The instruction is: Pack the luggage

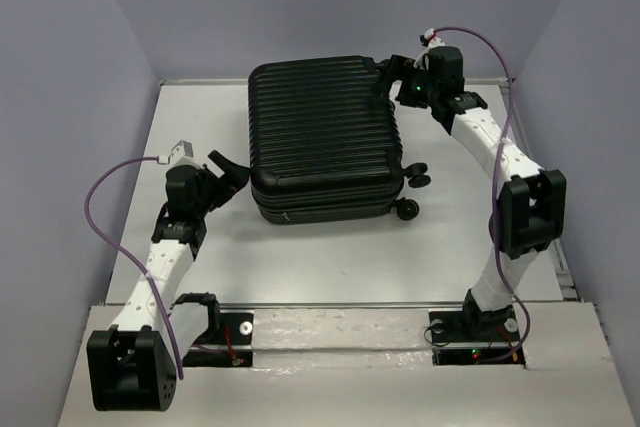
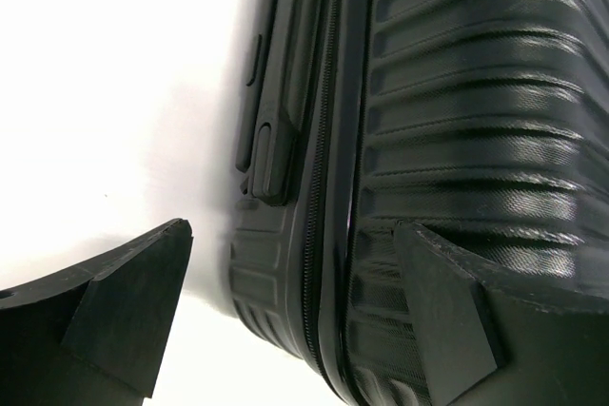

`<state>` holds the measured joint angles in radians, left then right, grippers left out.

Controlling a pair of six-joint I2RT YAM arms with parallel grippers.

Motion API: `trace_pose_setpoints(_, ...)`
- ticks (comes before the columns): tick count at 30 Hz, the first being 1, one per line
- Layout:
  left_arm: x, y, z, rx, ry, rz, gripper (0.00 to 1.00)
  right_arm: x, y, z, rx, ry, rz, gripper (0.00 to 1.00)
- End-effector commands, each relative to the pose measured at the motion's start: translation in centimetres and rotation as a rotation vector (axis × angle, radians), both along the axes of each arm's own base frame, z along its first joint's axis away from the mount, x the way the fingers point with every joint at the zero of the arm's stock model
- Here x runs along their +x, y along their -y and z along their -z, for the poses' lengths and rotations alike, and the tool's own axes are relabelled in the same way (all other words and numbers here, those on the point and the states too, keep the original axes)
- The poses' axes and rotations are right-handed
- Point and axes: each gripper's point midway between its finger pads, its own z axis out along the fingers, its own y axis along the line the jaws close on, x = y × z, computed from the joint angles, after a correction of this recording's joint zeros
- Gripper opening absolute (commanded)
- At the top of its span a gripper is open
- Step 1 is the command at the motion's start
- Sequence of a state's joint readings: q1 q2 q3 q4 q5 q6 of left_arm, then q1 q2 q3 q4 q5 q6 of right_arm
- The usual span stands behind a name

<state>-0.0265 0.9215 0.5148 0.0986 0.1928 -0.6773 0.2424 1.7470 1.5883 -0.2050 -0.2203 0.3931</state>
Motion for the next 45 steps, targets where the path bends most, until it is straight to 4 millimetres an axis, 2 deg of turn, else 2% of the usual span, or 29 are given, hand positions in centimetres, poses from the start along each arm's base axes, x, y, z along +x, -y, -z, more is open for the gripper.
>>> trace_pose_setpoints(1, -0.7, 2.8, -2.1, -0.019, 0.087, 0.124, 0.99, 2.0, -1.2, 0.8, 0.064, -0.068, -0.030, 1.00)
trace_pose_setpoints(3, -1.3, 3.7, -1.6, -0.019, 0.083, 0.143, 0.99, 2.5, -1.9, 2.0, 0.079, -0.096, -0.053, 1.00)
trace_pose_setpoints(7, -2.3, 5.6, -0.7, 0.007, 0.075, 0.185, 0.99, 3.2, -5.1, 5.3, 0.142, -0.176, -0.227, 0.96)
trace_pose_setpoints(8, -2.3, 5.6, -0.7, 0.026, 0.081, 0.166, 0.99, 2.7, -6.1, 5.4, 0.164, -0.183, -0.309, 0.95)
trace_pose_setpoints(9, -2.6, 6.0, -0.4, 0.038, 0.077, 0.170, 0.99, 2.9, -6.8, 4.4, 0.173, -0.156, -0.357, 0.92)
trace_pose_setpoints(12, -4.2, 8.6, 0.6, 0.051, 0.061, 0.227, 0.99, 1.1, -11.1, 5.6, 0.205, -0.171, -0.584, 0.91)
trace_pose_setpoints(13, -4.6, 9.2, 1.0, 0.056, 0.055, 0.236, 0.99, 0.7, -12.7, 4.1, 0.223, -0.137, -0.652, 0.91)
trace_pose_setpoints(14, -5.3, 10.4, 1.0, 0.061, 0.061, 0.259, 0.99, 0.1, -13.8, 5.0, 0.262, -0.174, -0.724, 0.91)
trace_pose_setpoints(15, -5.7, 11.1, 1.0, 0.060, 0.062, 0.271, 0.99, 0.3, -14.1, 4.9, 0.276, -0.175, -0.742, 0.91)
trace_pose_setpoints(16, -6.1, 11.6, 0.9, 0.058, 0.067, 0.282, 0.99, 0.4, -15.1, 3.3, 0.283, -0.139, -0.771, 0.92)
trace_pose_setpoints(17, -6.8, 12.6, 0.4, 0.049, 0.081, 0.299, 0.99, 0.5, -15.8, 4.6, 0.301, -0.182, -0.777, 0.92)
trace_pose_setpoints(19, -7.3, 13.4, -0.5, 0.037, 0.104, 0.307, 0.99, 1.4, -16.1, 4.3, 0.313, -0.176, -0.765, 0.94)
trace_pose_setpoints(20, -7.4, 13.3, -1.1, 0.032, 0.126, 0.291, 0.99, 2.0, -16.2, 3.1, 0.319, -0.152, -0.744, 0.95)
trace_pose_setpoints(21, -7.7, 13.8, -2.1, 0.025, 0.148, 0.302, 0.99, 2.6, -16.3, 3.6, 0.322, -0.158, -0.729, 0.98)
trace_pose_setpoints(22, -7.6, 13.6, -2.4, 0.031, 0.158, 0.281, 0.99, 3.4, -16.2, 2.6, 0.316, -0.127, -0.696, 0.99)
trace_pose_setpoints(23, -7.8, 13.7, -3.0, 0.026, 0.172, 0.289, 0.99, 3.7, -16.2, 2.9, 0.319, -0.138, -0.675, 0.99)
trace_pose_setpoints(24, -7.6, 13.5, -4.1, 0.029, 0.202, 0.276, 0.99, 4.1, -16.3, 2.0, 0.323, -0.113, -0.666, 1.00)
trace_pose_setpoints(25, -7.5, 13.4, -4.6, 0.034, 0.215, 0.266, 0.99, 4.7, -16.2, 0.5, 0.327, -0.077, -0.643, 1.00)
trace_pose_setpoints(27, -7.3, 13.4, -5.2, 0.038, 0.227, 0.264, 0.99, 5.2, -16.2, -0.7, 0.336, -0.040, -0.627, 1.00)
trace_pose_setpoints(30, -7.1, 14.3, -6.4, 0.025, 0.246, 0.292, 0.99, 5.0, -16.0, -5.1, 0.358, 0.072, -0.619, 1.00)
trace_pose_setpoints(33, -7.1, 14.5, -6.7, 0.020, 0.253, 0.294, 0.99, 4.4, -15.6, -8.4, 0.343, 0.163, -0.618, 1.00)
trace_pose_setpoints(36, -7.3, 14.4, -6.9, 0.003, 0.266, 0.292, 0.98, 2.3, -14.7, -13.6, 0.296, 0.312, -0.647, 1.00)
trace_pose_setpoints(38, -7.3, 14.3, -6.7, -0.009, 0.272, 0.286, 0.98, 1.5, -14.2, -15.0, 0.249, 0.376, -0.649, 1.00)
trace_pose_setpoints(39, -7.4, 14.3, -6.5, -0.007, 0.268, 0.285, 0.98, -0.3, -13.4, -17.8, 0.231, 0.435, -0.648, 1.00)
trace_pose_setpoints(40, -7.3, 14.3, -6.5, -0.007, 0.269, 0.283, 0.97, -0.9, -13.0, -18.4, 0.210, 0.456, -0.638, 1.00)
trace_pose_setpoints(41, -7.3, 14.3, -6.6, -0.009, 0.272, 0.280, 0.97, -0.7, -12.6, -16.2, 0.174, 0.430, -0.613, 1.00)
trace_pose_setpoints(42, -7.2, 14.3, -6.6, -0.009, 0.273, 0.279, 0.97, -1.4, -12.2, -16.1, 0.159, 0.440, -0.609, 1.00)
trace_pose_setpoints(43, -7.2, 14.4, -6.8, -0.015, 0.282, 0.282, 0.97, -3.1, -11.3, -15.9, 0.141, 0.468, -0.592, 1.00)
trace_pose_setpoints(45, -7.2, 14.5, -6.9, -0.015, 0.288, 0.286, 0.97, -5.0, -10.1, -16.4, 0.122, 0.516, -0.558, 1.00)
